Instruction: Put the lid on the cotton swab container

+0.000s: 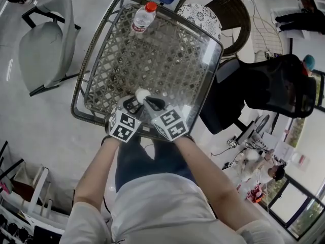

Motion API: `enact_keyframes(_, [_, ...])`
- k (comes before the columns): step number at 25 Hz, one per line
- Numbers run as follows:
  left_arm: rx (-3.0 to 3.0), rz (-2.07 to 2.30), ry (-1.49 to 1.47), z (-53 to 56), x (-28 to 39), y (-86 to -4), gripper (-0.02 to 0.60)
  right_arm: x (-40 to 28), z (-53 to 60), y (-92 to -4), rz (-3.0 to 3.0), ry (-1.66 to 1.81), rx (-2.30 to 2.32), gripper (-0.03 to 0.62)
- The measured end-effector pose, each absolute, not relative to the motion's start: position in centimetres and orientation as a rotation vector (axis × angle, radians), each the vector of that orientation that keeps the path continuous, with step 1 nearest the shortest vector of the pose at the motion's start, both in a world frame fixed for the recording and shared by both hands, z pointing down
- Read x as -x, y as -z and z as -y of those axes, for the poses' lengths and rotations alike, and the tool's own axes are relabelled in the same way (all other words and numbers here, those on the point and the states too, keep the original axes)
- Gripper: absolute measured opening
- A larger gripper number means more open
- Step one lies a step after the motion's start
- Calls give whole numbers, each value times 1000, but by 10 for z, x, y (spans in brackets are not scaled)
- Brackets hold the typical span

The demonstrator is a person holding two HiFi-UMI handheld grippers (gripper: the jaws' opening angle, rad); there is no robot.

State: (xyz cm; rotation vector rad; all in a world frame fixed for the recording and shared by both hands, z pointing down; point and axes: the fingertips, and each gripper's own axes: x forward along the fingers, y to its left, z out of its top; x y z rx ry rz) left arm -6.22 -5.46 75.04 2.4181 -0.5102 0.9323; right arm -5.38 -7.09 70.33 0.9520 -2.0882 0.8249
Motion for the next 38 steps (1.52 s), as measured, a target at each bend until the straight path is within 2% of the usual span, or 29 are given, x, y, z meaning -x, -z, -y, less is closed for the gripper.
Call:
enact_keyframes(4, [-2416, 509, -927, 54, 62, -749, 204, 53, 72, -704, 2080, -757, -958, 11])
enact_keyframes(38, [-2425, 507, -959, 54, 67, -751, 204, 77, 71, -704, 2117, -710, -833, 8])
